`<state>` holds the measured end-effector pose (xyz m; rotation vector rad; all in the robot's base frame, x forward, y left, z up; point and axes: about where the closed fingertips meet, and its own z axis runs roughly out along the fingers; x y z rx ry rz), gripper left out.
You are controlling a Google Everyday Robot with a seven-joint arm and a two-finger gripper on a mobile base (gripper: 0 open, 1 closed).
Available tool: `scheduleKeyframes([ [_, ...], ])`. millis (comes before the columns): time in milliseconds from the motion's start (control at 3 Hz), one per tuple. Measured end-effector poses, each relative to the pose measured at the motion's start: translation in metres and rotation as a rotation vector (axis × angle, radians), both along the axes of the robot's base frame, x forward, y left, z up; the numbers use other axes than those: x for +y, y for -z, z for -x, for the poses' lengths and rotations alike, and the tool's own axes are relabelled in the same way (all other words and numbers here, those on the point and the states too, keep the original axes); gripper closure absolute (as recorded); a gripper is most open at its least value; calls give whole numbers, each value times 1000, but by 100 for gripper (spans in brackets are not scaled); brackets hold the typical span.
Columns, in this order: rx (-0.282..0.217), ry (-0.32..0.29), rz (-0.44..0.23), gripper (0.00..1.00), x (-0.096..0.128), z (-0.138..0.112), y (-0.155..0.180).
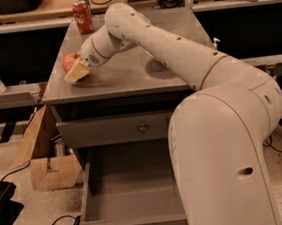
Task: Pick apple from middle drawer and place on counter
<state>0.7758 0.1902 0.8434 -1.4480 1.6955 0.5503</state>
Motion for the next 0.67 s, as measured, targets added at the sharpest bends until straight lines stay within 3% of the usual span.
scheduleKeyframes([
  [667, 2, -2, 0, 0, 1, 0, 1],
])
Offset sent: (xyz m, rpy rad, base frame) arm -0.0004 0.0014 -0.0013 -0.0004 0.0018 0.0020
